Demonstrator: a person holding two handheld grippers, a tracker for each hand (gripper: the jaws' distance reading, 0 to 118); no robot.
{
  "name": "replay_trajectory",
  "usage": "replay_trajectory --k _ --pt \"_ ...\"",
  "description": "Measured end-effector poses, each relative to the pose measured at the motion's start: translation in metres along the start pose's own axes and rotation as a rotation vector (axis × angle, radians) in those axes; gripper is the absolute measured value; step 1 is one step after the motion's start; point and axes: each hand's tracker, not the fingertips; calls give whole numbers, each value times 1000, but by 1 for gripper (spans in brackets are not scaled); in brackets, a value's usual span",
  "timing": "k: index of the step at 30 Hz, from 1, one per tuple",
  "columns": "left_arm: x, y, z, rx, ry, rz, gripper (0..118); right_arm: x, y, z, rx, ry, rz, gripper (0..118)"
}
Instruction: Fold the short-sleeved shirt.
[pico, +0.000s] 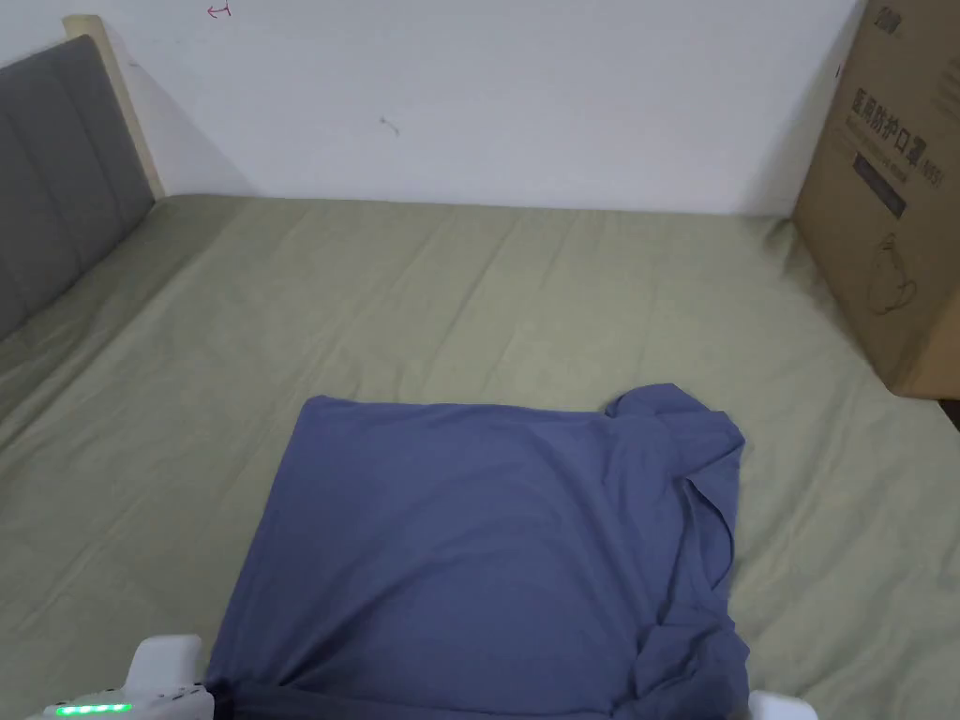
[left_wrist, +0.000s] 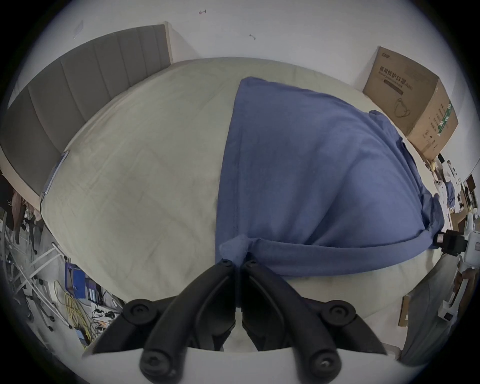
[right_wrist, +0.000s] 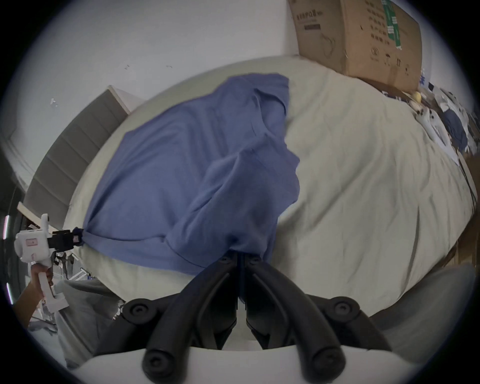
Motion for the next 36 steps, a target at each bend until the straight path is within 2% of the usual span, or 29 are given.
replay_trajectory --k 3,4,5,7,8,9,10,11,12,18,22,24,25,26,27,28,29,30,32,36 --pt "5 5 5 -22 17 23 3 -4 1 6 9 -10 -2 4" --pt "6 8 7 -24 14 24 8 -5 4 11 12 -9 -3 12" --pt "6 11 9 -37 2 40 20 -6 7 16 17 -5 -8 27" --pt "5 22 18 -57 -49 126 76 -10 20 33 45 14 -14 55" --pt "6 29 26 -51 -73 171 83 -13 29 44 96 32 -5 60" --pt "9 36 37 -9 -111 212 83 -16 41 58 145 47 6 60" --pt "11 46 52 81 -179 222 98 -19 51 69 203 51 20 86" --pt "16 54 66 156 -227 235 98 -22 64 82 256 53 31 98" --pt "23 67 82 221 -236 223 98 -25 76 95 318 51 44 104" --pt "65 119 158 589 -200 94 98 -53 134 160 627 7 155 105" --pt "90 136 179 750 -123 27 97 -69 147 181 791 -84 212 105" --pt "101 139 184 793 -85 3 95 -74 150 185 833 -135 223 104" --pt "105 138 185 808 -83 -2 87 -76 151 187 847 -148 229 97" --pt "107 138 183 816 -87 -7 73 -77 151 188 855 -154 229 86" --pt "110 136 182 828 -93 -16 53 -79 151 188 864 -165 227 66" --pt "112 135 180 824 -99 -17 12 -80 151 188 867 -171 224 34" --pt "115 134 179 824 -103 -19 0 -80 151 188 866 -169 223 7" --pt "114 135 177 817 -122 -21 0 -80 152 187 867 -170 218 0" --pt "115 134 170 782 -183 -7 0 -76 151 185 892 -174 205 0" --pt "116 138 162 769 -146 -39 0 -74 157 180 874 -173 206 0"
